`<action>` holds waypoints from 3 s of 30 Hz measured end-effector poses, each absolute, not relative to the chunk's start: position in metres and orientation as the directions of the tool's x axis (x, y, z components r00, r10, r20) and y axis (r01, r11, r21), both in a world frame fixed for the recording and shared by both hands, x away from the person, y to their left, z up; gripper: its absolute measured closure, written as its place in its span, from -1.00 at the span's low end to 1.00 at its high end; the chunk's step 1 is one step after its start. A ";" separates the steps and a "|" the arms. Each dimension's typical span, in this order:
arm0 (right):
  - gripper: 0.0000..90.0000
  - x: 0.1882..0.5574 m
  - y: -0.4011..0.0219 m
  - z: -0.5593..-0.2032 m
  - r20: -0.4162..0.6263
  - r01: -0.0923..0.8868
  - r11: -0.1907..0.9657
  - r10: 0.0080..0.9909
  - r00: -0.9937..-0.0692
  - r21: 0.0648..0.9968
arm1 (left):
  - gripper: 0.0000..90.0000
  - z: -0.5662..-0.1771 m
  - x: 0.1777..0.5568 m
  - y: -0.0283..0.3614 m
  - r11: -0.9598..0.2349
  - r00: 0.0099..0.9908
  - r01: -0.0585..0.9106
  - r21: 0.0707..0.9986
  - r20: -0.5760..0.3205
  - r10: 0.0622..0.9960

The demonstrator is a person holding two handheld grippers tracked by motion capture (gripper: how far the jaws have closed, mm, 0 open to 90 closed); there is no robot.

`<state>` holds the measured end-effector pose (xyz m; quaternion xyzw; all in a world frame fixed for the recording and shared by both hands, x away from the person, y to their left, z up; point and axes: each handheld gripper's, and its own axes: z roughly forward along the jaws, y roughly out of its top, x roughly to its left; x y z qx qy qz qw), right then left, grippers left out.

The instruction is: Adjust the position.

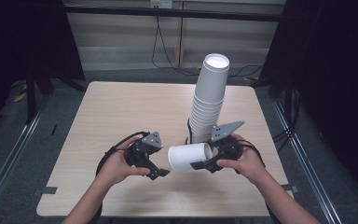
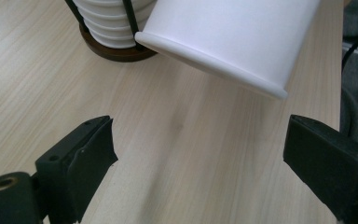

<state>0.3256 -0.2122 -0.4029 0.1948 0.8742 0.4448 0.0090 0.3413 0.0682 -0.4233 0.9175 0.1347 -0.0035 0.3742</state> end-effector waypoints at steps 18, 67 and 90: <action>-0.49 0.325 -0.208 -0.402 0.182 0.333 0.497 0.328 -0.927 0.802 | -0.84 -0.437 0.341 0.064 -0.597 0.947 0.314 0.738 -0.200 0.251; -0.48 0.328 -0.206 -0.399 0.213 0.336 0.469 0.298 -0.931 0.817 | -0.94 -0.431 0.345 0.070 -0.522 0.954 0.287 0.803 -0.189 0.234; -0.48 0.328 -0.203 -0.399 0.201 0.322 0.505 0.280 -0.939 0.801 | -1.00 -0.427 0.345 0.062 -0.575 0.976 0.195 0.794 -0.097 0.196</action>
